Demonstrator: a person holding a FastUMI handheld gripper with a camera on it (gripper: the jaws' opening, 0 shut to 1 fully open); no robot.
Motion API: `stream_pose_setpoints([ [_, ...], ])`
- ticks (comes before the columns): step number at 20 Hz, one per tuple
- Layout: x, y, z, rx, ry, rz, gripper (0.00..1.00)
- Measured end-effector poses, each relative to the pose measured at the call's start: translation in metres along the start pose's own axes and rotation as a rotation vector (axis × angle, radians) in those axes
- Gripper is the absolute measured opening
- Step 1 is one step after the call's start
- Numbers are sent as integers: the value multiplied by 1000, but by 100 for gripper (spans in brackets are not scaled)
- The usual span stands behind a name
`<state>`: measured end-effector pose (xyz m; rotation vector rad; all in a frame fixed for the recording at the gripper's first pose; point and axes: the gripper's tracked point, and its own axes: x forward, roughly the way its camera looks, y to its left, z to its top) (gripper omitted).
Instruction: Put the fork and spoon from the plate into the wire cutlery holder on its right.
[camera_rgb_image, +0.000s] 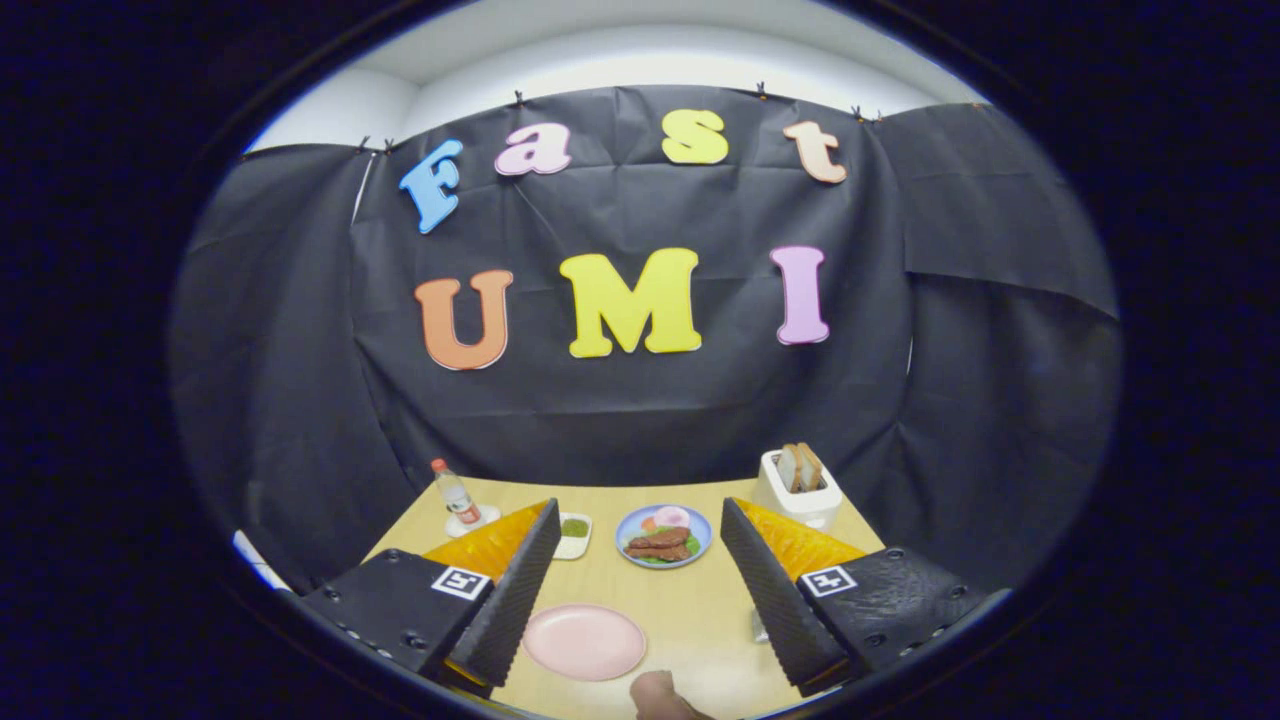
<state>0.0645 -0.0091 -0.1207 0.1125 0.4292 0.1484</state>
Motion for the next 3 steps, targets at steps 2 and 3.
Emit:
stream_pose_setpoints([
  [2,-11,21,5,-11,-37,20,97],
  [3,-15,26,8,-19,-53,20,97],
])
